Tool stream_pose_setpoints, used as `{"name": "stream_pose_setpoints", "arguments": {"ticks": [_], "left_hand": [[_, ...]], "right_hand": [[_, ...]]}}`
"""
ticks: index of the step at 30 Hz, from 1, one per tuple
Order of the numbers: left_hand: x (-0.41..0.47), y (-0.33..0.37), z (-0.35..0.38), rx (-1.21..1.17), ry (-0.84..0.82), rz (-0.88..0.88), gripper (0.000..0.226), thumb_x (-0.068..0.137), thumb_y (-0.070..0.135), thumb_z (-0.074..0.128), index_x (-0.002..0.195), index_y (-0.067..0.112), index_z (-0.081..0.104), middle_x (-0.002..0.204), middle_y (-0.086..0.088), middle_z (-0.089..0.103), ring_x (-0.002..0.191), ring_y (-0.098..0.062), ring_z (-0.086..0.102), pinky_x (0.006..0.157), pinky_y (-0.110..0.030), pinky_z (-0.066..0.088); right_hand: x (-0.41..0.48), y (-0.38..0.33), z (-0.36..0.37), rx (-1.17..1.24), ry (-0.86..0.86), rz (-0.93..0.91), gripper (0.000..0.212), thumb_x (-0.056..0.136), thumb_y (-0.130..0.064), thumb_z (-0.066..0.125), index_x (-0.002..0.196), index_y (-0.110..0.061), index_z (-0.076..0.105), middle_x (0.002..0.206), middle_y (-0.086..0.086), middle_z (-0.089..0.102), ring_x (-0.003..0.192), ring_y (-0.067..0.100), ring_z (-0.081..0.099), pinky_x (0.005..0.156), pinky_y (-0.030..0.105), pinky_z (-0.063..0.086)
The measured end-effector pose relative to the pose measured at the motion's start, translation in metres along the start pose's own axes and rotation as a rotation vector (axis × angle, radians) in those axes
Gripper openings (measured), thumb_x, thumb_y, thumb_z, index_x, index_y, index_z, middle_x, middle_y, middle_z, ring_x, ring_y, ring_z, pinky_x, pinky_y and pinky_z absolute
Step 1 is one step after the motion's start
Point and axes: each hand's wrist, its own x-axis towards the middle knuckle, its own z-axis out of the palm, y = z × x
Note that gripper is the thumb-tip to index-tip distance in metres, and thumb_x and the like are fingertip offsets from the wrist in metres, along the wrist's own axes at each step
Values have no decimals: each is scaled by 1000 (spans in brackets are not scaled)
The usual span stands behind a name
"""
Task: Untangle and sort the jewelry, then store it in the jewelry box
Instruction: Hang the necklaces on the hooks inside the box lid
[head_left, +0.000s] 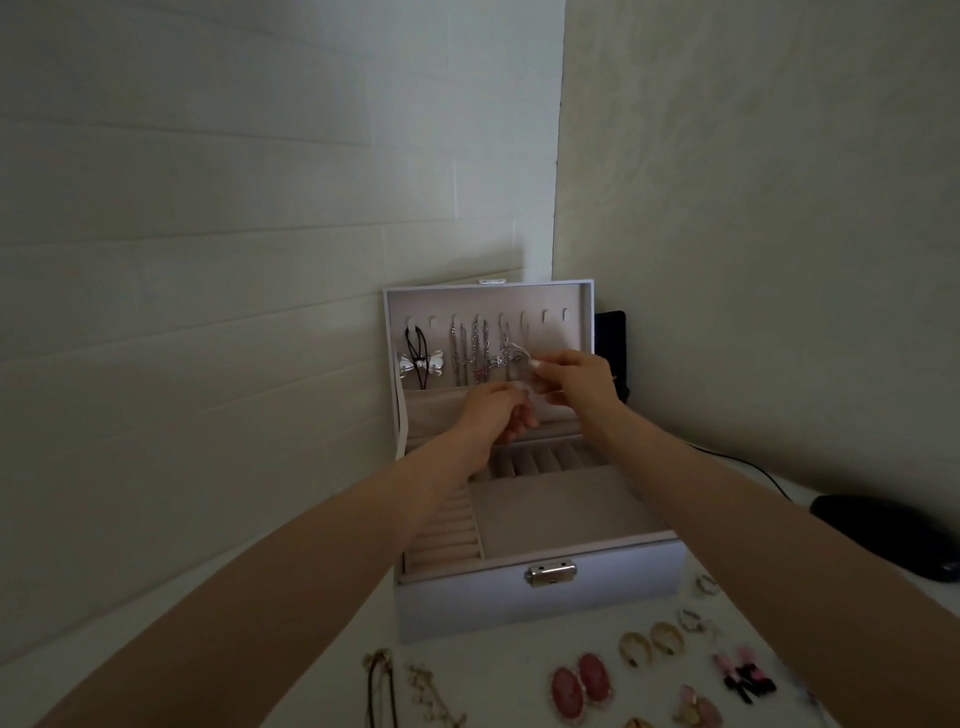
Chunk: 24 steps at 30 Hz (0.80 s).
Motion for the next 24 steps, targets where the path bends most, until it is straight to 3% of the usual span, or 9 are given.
{"name": "stream_pose_setpoints", "arguments": {"ticks": [4,8,13,20,24], "left_hand": [[3,-1,-3,42,16,9,22,91,5,51,70,8,52,39,1,57,30,-4,43,33,-13,32],[4,-2,-4,23,11,-11,20,94,7,52,74,7,54,43,1,61,31,-4,46,35,-13,37],[6,-3,-3,32,18,-6,20,95,9,51,75,7,54,45,0,62,33,-5,48,35,-15,39],[5,-5,-1,171,-7,86,23,95,11,51,72,9,53,54,-3,62,40,-6,52,40,-15,41],[7,-5,-2,316,10,161,24,95,12,50,71,12,53,59,-6,62,51,-16,57,49,-21,47]], "right_hand": [[7,-1,-1,31,93,-49,13,85,3,64,98,5,67,71,6,62,62,12,58,56,15,52],[12,-6,0,2,124,-137,9,83,5,66,89,-2,67,75,2,64,67,12,61,63,19,53],[14,-10,2,38,158,-170,22,82,8,65,74,-12,61,75,5,62,65,12,60,54,15,50],[15,-10,7,118,222,-139,19,83,9,64,76,-9,63,76,5,63,65,12,61,54,15,51],[15,-10,11,132,273,-130,12,84,8,63,85,-4,67,76,2,63,63,9,60,56,14,52]]}}
